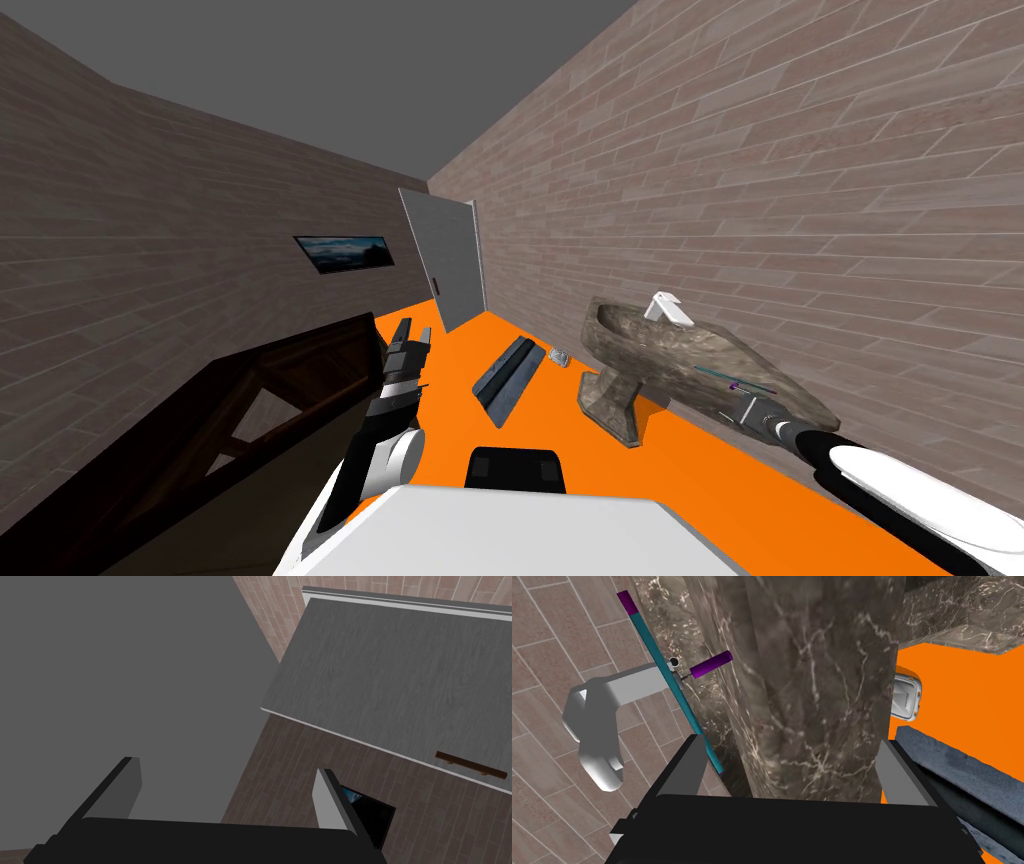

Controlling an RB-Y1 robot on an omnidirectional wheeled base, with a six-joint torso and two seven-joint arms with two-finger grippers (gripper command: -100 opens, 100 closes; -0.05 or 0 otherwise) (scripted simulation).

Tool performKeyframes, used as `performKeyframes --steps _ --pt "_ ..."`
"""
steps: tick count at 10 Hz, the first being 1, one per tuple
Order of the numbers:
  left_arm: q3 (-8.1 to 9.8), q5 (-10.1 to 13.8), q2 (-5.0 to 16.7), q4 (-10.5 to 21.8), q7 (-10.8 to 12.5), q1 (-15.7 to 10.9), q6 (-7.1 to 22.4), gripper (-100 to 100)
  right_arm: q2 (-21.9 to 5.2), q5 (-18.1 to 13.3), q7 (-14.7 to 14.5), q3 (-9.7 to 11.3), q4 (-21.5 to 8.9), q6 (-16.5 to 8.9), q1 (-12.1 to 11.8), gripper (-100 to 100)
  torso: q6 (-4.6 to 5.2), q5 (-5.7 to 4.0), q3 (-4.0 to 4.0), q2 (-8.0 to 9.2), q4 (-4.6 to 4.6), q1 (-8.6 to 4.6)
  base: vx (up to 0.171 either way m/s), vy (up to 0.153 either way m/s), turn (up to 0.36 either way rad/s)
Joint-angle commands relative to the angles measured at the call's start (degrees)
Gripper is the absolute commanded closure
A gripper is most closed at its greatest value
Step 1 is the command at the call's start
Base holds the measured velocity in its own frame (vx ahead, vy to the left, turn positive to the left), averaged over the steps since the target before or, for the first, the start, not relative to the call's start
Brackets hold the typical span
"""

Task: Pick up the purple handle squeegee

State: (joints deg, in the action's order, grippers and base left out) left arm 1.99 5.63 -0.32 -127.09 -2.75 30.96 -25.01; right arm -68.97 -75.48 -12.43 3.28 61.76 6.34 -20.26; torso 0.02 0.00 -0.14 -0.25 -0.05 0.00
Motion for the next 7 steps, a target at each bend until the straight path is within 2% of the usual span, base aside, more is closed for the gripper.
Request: performKeyframes --steps 1,5,7 --pt "0.00 0.00 0.00 0.00 0.00 0.00 0.00 0 -0.78 -2.35 -1.19 -0.84 -2.15 0.35 0.31 -100 0.00 0.00 0.00 0.00 0.00 0.00 0.062 0.008 0.042" --pt "0.00 0.00 0.00 0.00 0.00 0.00 0.00 0 -3.88 -6.30 -1.29 -0.72 -4.77 -0.18 0.13 -100 0.00 -0.01 0.05 0.07 0.02 -0.03 0.062 -0.001 0.048" --pt "0.00 0.00 0.00 0.00 0.00 0.00 0.00 0 -3.88 -6.30 -1.29 -0.72 -4.77 -0.18 0.13 -100 0.01 -0.02 0.05 0.09 0.02 -0.06 0.034 -0.006 0.005"
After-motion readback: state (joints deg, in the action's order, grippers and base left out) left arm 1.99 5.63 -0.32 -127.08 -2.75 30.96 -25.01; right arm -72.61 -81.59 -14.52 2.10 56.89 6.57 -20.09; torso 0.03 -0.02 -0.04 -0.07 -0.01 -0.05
